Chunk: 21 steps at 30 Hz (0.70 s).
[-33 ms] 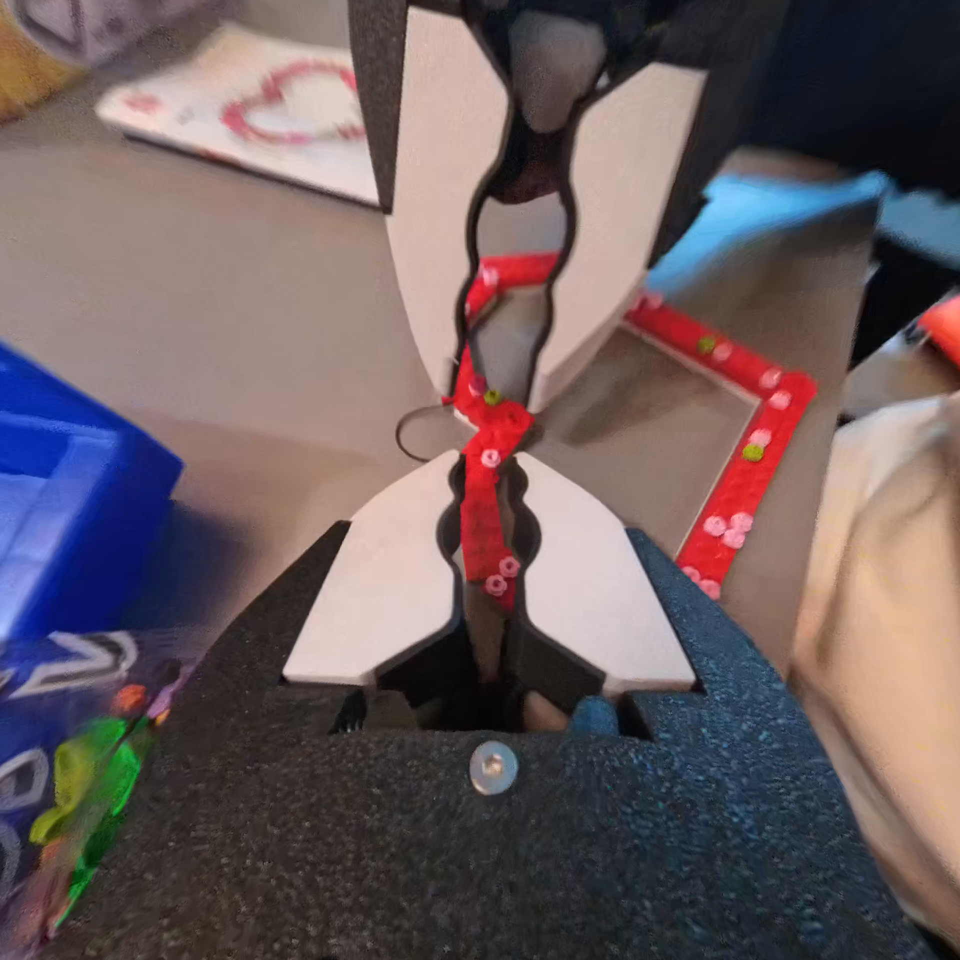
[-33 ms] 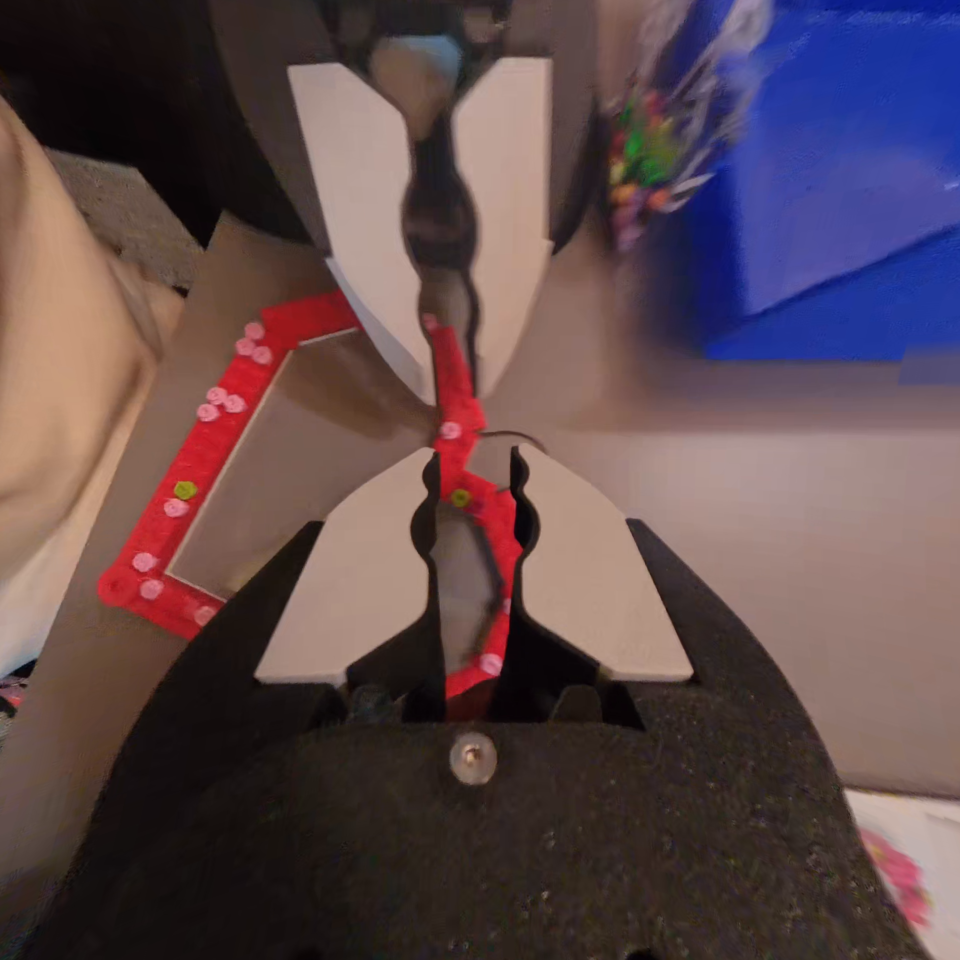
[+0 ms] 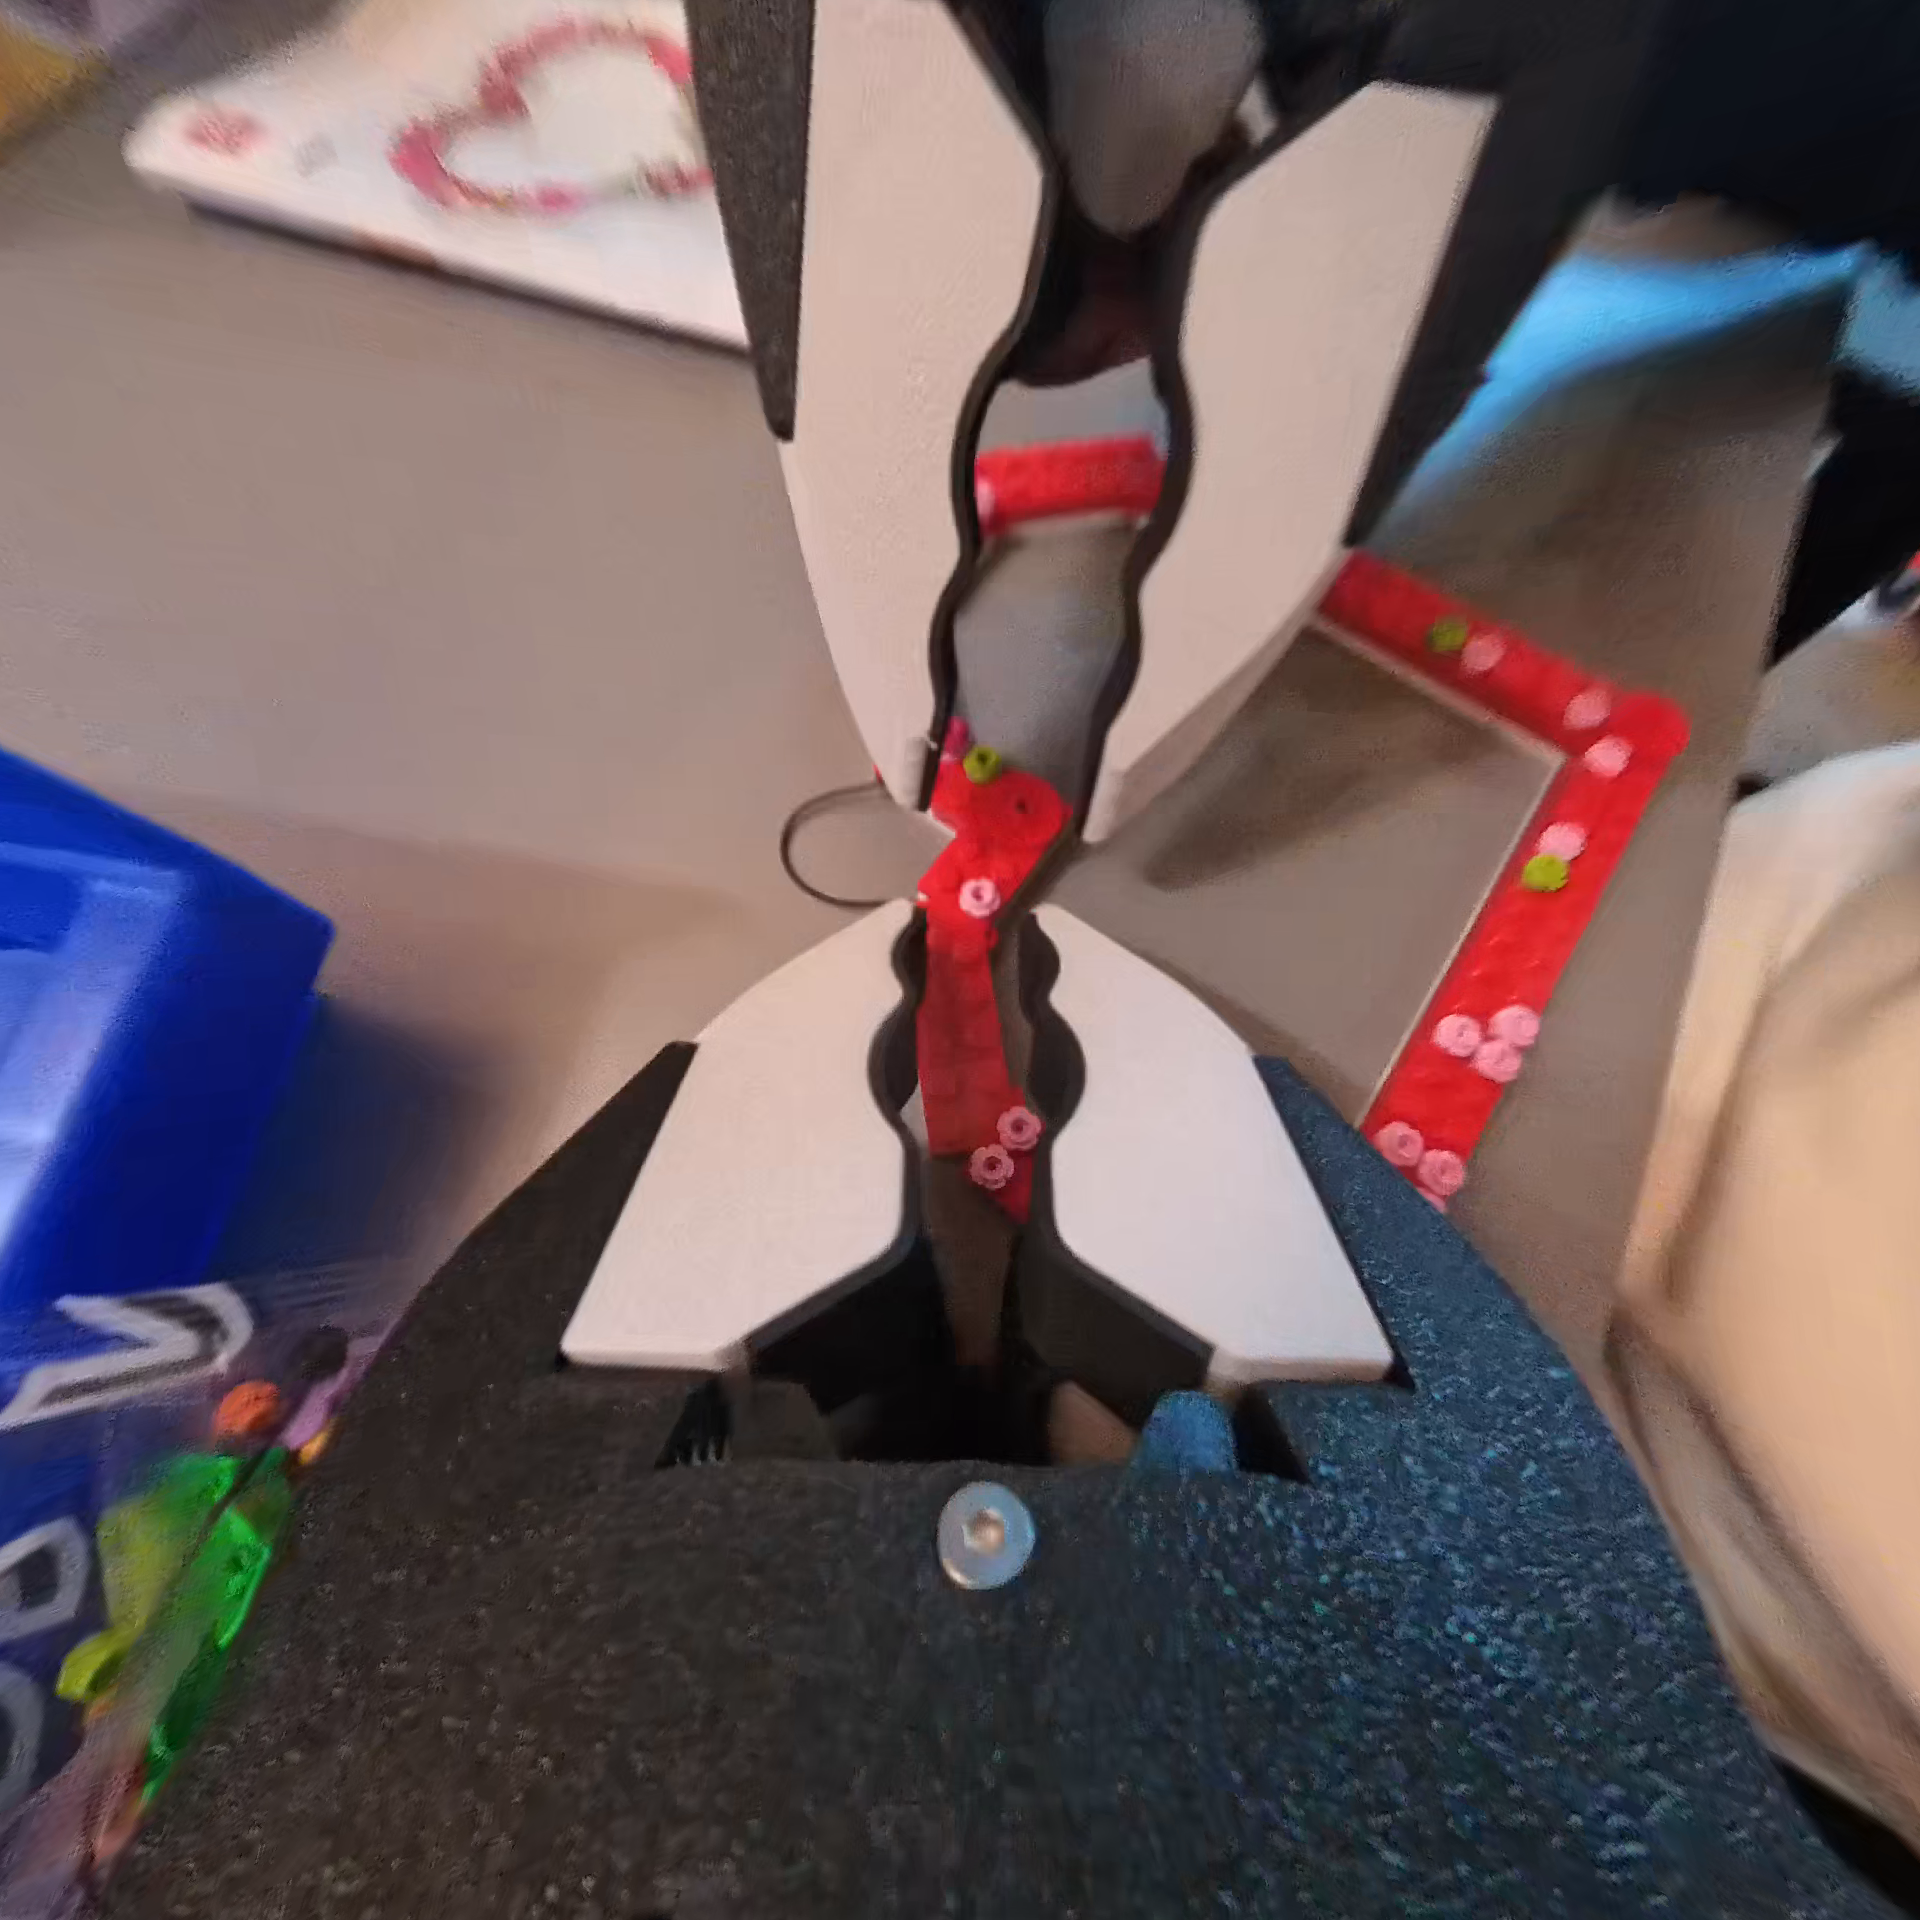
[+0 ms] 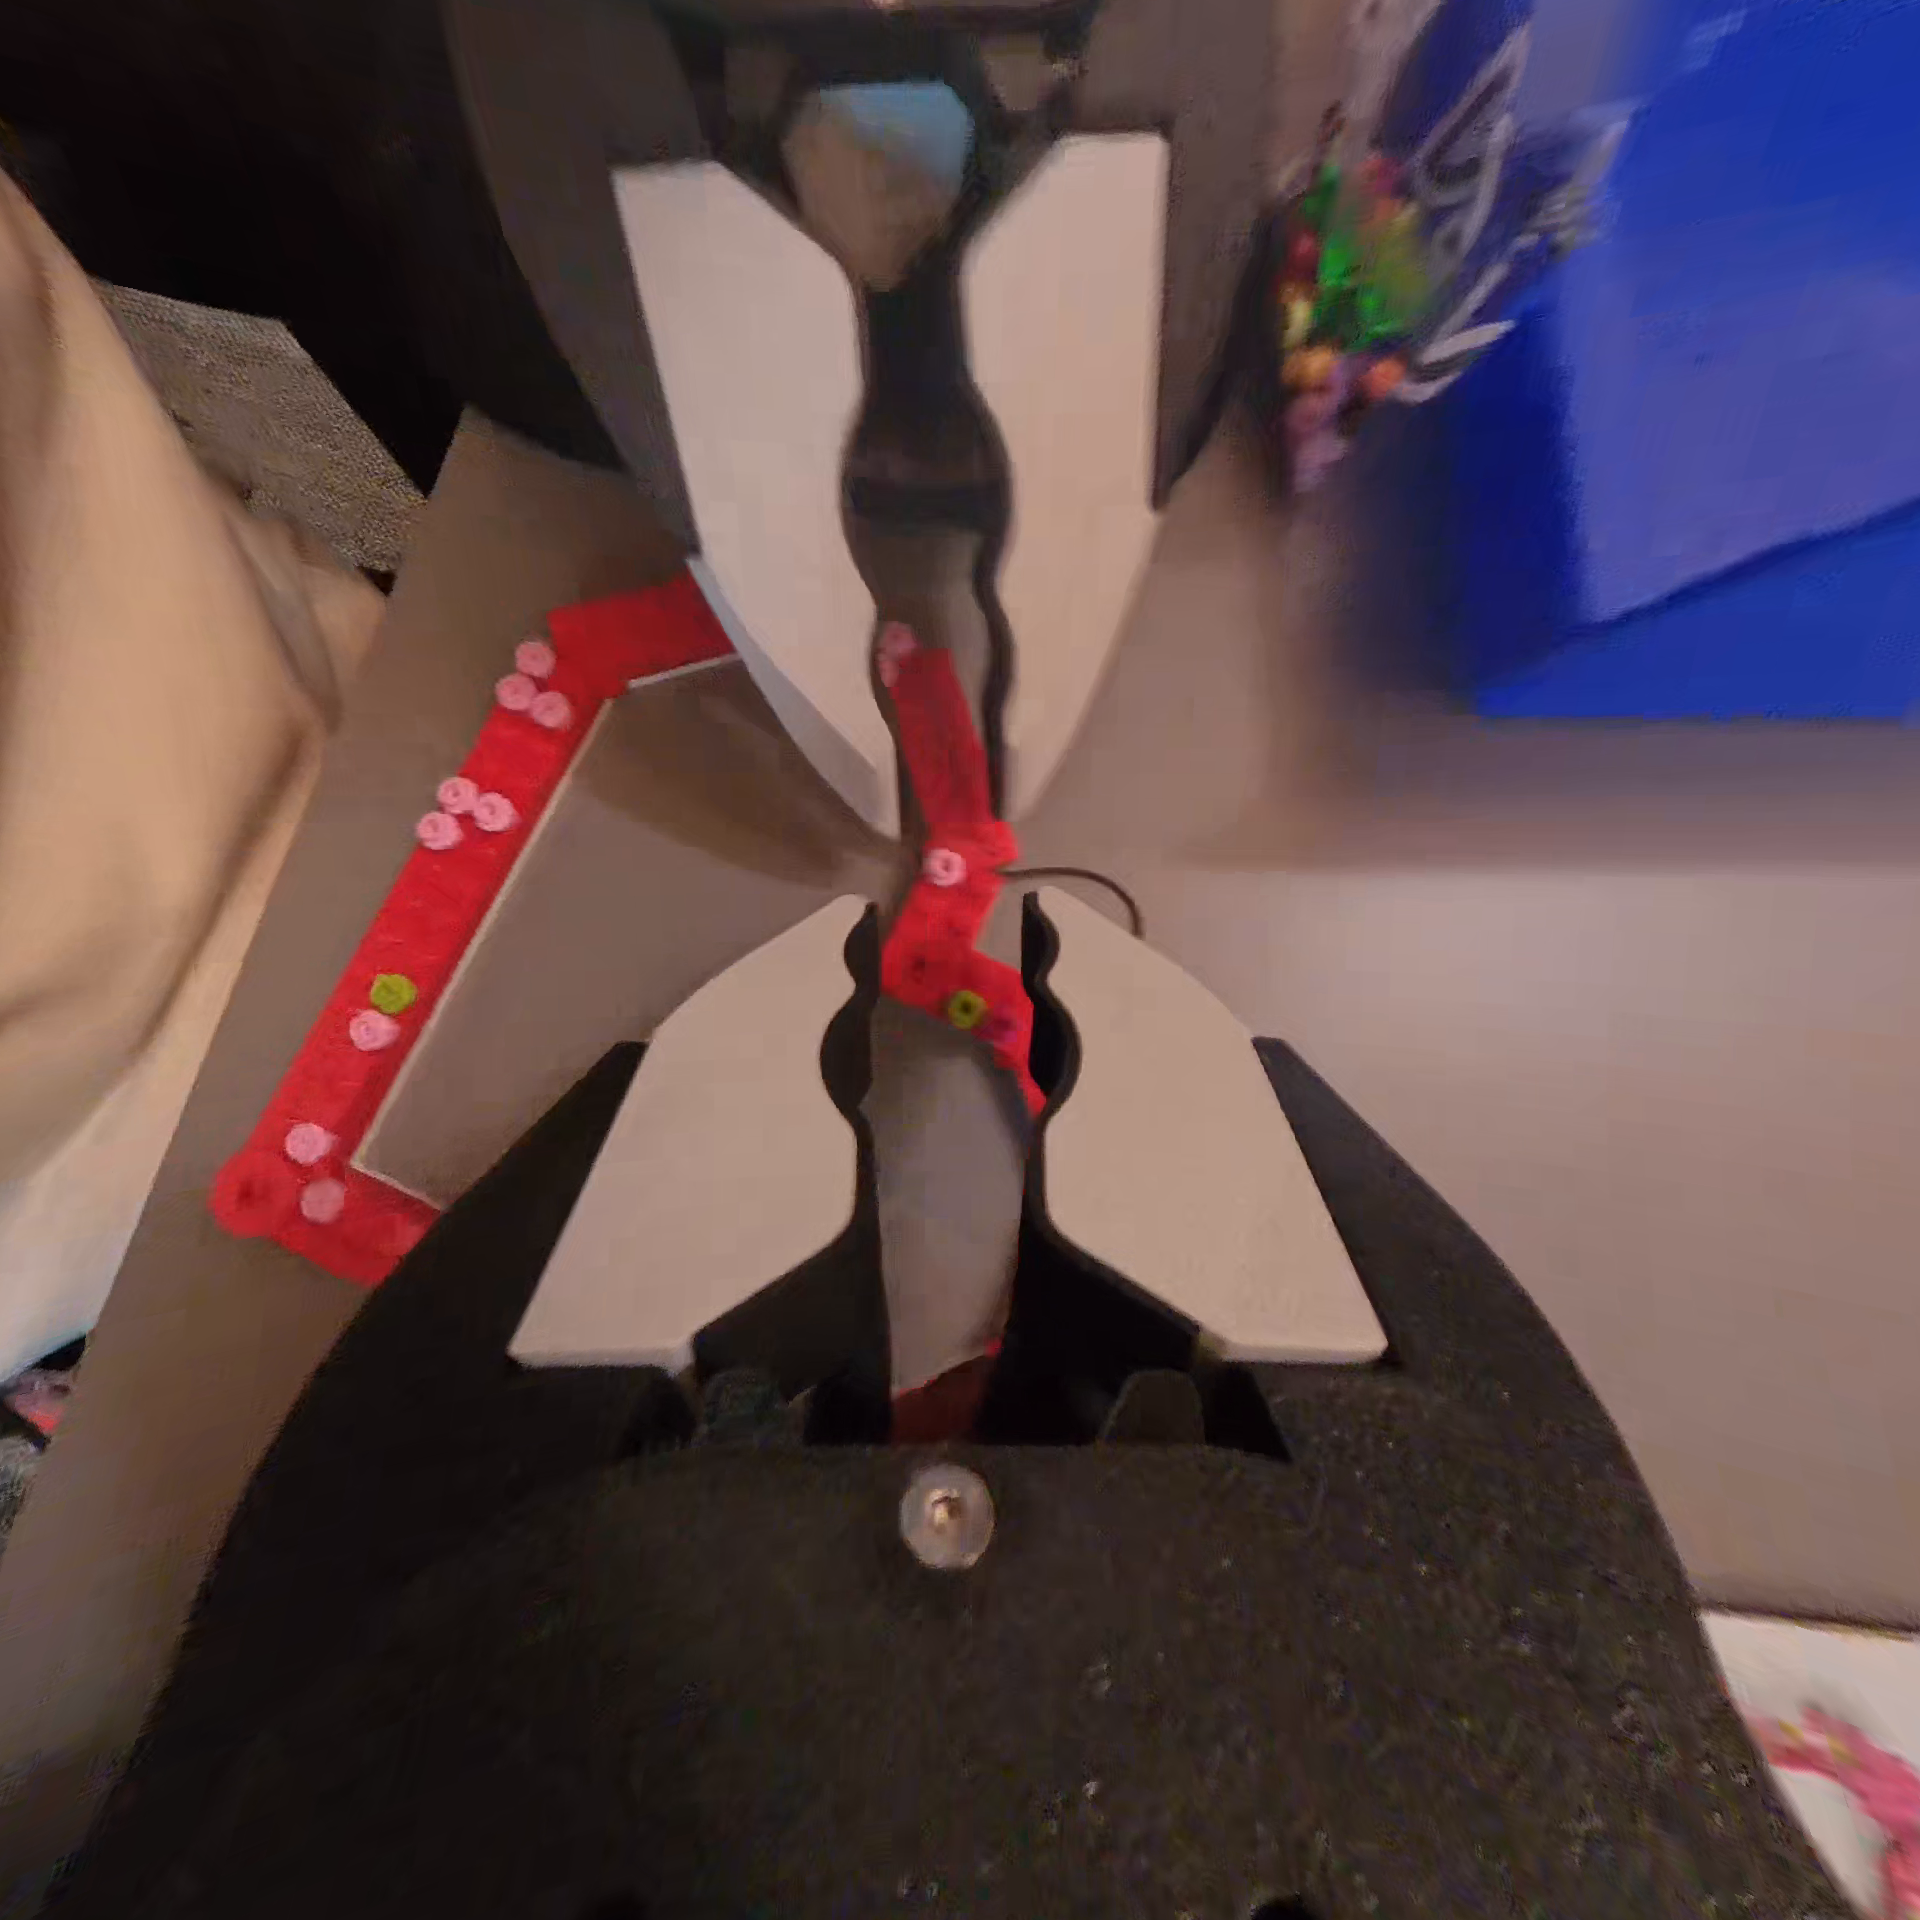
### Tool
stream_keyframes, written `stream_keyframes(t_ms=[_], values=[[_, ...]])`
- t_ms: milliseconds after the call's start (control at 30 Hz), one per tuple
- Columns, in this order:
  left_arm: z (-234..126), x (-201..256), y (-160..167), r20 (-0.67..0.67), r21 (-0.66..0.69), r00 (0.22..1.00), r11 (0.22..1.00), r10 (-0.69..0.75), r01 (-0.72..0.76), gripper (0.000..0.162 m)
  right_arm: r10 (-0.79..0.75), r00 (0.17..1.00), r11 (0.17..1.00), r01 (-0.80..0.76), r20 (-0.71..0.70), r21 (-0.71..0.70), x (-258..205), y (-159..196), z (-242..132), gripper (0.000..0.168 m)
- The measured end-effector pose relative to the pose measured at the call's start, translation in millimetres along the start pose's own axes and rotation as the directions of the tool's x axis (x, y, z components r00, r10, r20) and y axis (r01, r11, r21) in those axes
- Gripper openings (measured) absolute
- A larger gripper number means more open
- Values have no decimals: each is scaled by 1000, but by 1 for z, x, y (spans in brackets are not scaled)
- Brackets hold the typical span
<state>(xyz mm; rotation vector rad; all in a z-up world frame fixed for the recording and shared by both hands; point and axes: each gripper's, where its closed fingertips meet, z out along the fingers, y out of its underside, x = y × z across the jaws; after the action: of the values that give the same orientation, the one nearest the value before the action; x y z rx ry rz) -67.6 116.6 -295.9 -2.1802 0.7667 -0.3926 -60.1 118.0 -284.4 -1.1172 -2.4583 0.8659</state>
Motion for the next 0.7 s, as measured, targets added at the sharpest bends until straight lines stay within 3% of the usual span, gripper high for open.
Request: stream_keyframes(t_ms=[133, 300, 567, 700], values=[[3, -1, 4, 1, -31, 1000, 999, -12, 12, 9, -6, 998, 1000, 7, -61, 27, -5, -7, 8, 16], [3, 0, 4, -6, -30, 1000, 1000, -10, 9, 6, -25, 997, 999, 23, -79, -26, -4, -1, 18, 18], [3, 1, 5, -18, -27, 1000, 1000, -16, 15, 2, -54, 992, 998, 48, -113, -50, -1, 2, 23, 8], [3, 1, 5, -21, -25, 999, 999, -30, 30, 3, -42, 993, 999, 45, -114, 21, 0, 0, 22, 6]])
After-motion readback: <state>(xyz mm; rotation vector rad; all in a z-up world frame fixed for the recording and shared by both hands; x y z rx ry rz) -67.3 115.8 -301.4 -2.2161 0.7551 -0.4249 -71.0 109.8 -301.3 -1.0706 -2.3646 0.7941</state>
